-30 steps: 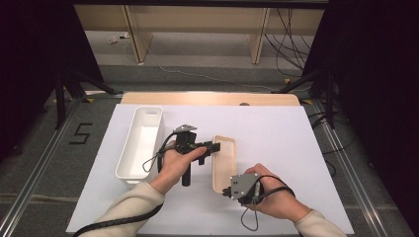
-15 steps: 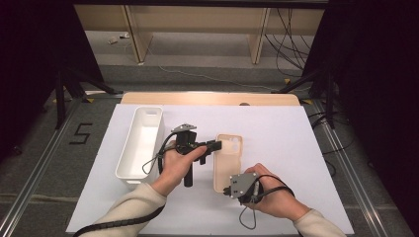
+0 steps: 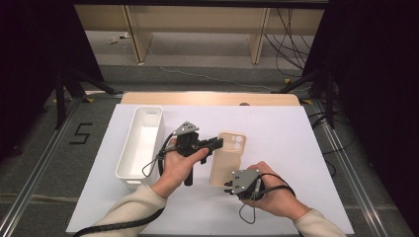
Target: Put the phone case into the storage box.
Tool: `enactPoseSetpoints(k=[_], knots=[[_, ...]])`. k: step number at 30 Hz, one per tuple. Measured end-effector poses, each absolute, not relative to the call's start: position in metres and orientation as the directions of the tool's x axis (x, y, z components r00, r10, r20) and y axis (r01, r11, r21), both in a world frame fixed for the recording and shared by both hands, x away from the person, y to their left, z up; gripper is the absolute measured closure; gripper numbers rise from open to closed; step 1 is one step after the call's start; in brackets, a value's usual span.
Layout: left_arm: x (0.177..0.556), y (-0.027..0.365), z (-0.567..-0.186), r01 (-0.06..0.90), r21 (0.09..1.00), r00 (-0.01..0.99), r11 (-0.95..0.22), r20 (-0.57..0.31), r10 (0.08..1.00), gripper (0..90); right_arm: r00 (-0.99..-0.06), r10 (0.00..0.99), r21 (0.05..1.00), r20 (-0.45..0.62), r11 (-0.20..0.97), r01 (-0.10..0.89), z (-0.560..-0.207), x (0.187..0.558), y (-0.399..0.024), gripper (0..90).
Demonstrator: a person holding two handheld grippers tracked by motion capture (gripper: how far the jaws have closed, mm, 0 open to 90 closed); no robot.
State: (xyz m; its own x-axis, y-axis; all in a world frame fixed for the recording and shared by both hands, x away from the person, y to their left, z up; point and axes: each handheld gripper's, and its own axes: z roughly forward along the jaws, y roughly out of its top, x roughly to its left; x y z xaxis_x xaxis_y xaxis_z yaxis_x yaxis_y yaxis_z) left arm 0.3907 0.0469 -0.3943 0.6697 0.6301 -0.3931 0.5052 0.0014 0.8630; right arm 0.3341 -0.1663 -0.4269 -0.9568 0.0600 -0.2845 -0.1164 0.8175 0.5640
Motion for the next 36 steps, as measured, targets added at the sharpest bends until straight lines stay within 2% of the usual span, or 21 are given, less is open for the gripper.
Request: enactPoseSetpoints(k=[3, 5, 7, 18, 36], knots=[[0.389, 0.049, -0.392, 0.454, 0.89, 0.686, -0.025, -0.332, 0.648, 81.8, -0.957, 0.118, 0.604, -0.266, 0.794, -0.07, -0.425, 0.336, -0.169, 67.0], [0.389, 0.049, -0.392, 0.443, 0.896, 0.692, -0.033, -0.318, 0.648, 81.7, -0.956, 0.138, 0.615, -0.26, 0.787, -0.054, -0.425, 0.336, -0.17, 64.3], [0.388, 0.051, -0.39, 0.414, 0.909, 0.699, -0.041, -0.289, 0.654, 81.7, -0.949, 0.19, 0.659, -0.251, 0.752, -0.024, -0.423, 0.338, -0.173, 55.9], [0.385, 0.058, -0.384, 0.368, 0.929, 0.708, -0.039, -0.253, 0.659, 81.6, -0.941, 0.279, 0.759, -0.19, 0.65, 0.039, -0.421, 0.343, -0.182, 34.1], [0.381, 0.076, -0.377, 0.336, 0.941, 0.699, -0.037, -0.222, 0.68, 81.5, -0.918, 0.376, 0.848, -0.126, 0.522, 0.097, -0.417, 0.346, -0.201, 23.7]])
